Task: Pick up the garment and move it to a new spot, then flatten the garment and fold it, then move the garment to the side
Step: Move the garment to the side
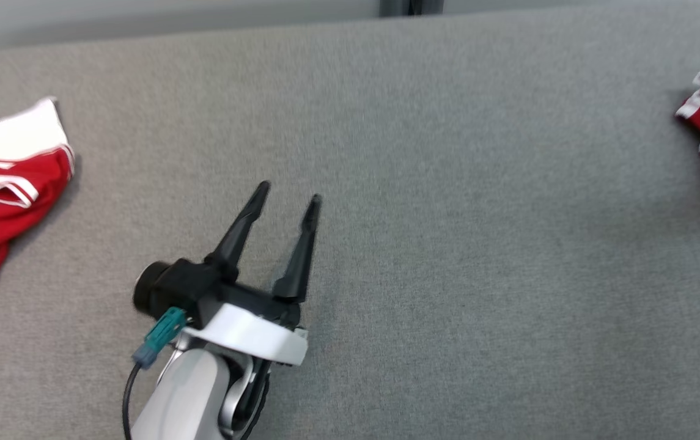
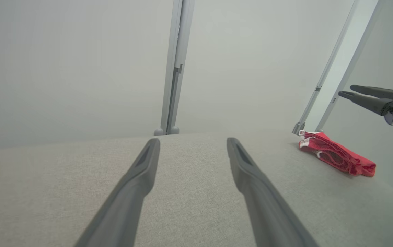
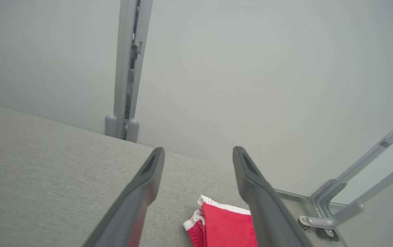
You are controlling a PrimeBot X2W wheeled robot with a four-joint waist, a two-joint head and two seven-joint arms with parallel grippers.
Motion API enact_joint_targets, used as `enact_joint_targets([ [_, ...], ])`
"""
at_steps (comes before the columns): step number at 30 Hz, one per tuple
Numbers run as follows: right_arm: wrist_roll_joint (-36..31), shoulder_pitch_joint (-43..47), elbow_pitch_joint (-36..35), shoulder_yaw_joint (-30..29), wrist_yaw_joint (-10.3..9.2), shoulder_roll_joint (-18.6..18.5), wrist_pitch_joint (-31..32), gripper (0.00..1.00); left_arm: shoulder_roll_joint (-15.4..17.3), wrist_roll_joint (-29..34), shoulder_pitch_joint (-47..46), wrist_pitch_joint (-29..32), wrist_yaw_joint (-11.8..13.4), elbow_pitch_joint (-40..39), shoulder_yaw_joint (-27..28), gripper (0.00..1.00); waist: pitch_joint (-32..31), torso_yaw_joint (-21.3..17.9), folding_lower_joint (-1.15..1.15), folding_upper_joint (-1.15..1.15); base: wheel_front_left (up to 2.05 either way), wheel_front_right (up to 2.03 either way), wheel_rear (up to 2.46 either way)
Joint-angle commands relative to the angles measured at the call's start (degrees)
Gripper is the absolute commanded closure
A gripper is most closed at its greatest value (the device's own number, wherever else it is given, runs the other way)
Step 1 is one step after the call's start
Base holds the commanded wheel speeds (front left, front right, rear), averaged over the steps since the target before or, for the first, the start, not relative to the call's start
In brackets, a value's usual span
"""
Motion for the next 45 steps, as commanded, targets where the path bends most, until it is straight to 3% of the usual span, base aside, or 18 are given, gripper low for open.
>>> enact_joint_targets([
  [1, 1.0, 4.2, -3.3, -1.8, -0.03, 2.5, -0.1, 0.0, 0.3, -0.4, 2.1, 0.0, 0.7, -0.2, 2.0, 0.0, -6.7, 0.0, 0.0, 0.0, 0.0, 0.0, 0.0],
  [8, -0.5, 18.6, -15.4, -9.3, -0.03, 10.0, -0.1, 0.0, 0.3, 0.2, 7.8, 0.0, 1.2, 0.1, 8.2, 0.0, -13.7, 1.6, 0.0, 0.0, 0.0, 0.0, 0.0],
  [17, -5.5, 31.1, -25.4, -16.2, -0.03, 18.2, -0.1, 0.0, 0.3, 2.2, 13.4, 0.0, 0.7, 0.3, 13.1, 0.0, -17.2, 3.4, 0.0, 0.0, 0.0, 0.0, 0.0],
  [21, -11.1, 36.5, -29.9, -17.9, -0.03, 21.4, -0.1, 0.0, 0.2, 4.6, 15.0, 0.0, 0.1, 0.9, 13.0, 0.0, -17.8, 4.3, 0.0, 0.0, 0.0, 0.0, 0.0],
  [27, -12.8, 42.1, -33.8, -20.7, -0.03, 25.9, -0.1, 0.0, 0.3, 5.9, 16.4, 0.0, 0.5, 1.3, 12.4, 0.0, -18.4, 5.3, 0.0, 0.0, 0.0, 0.0, 0.0],
  [45, -10.4, 43.9, -35.1, -21.1, -0.03, 27.9, -0.1, 0.0, 0.3, 6.4, 16.8, 0.0, 2.0, -0.5, 11.0, 0.0, -18.3, 5.3, 0.0, 0.0, 0.0, 0.0, 0.0],
])
